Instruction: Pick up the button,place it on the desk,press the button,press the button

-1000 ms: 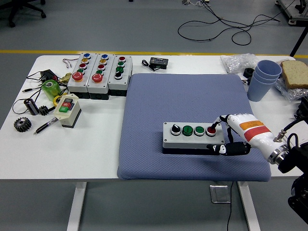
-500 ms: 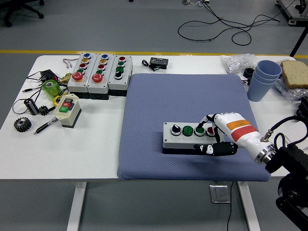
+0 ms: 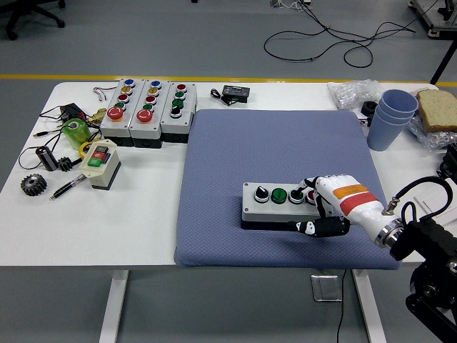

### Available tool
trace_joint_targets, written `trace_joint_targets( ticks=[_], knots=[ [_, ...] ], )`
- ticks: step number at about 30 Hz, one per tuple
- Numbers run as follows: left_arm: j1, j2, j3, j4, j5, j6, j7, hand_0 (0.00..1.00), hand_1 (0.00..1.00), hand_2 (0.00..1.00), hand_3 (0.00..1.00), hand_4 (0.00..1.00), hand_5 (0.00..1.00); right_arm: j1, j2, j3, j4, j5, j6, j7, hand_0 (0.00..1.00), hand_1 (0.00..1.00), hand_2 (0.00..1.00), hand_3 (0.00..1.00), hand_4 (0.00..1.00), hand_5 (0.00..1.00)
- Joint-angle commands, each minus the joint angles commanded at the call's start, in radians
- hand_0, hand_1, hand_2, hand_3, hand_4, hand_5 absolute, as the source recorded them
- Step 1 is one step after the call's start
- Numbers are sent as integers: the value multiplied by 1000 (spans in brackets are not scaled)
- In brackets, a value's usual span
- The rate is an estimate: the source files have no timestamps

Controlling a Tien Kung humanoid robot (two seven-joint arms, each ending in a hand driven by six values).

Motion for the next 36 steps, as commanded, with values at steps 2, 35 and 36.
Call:
trace_joint_targets(
  ticks=[2,35,36],
  knots=[
    [0,0,0,0,1,0,0,597,631,673,545,357,695,0,0,-2,-1,0,0,-1,71,2,202,590,895,486],
    [9,0,-11,0,28,-4,4,597,633,674,546,358,700,-110,67,189,5,978,-326,268,673,632,704,692,840,397],
    [9,0,-11,0,27,-3,4,597,633,674,546,358,700,-112,69,191,2,1017,-326,269,673,632,704,692,840,397]
  ],
)
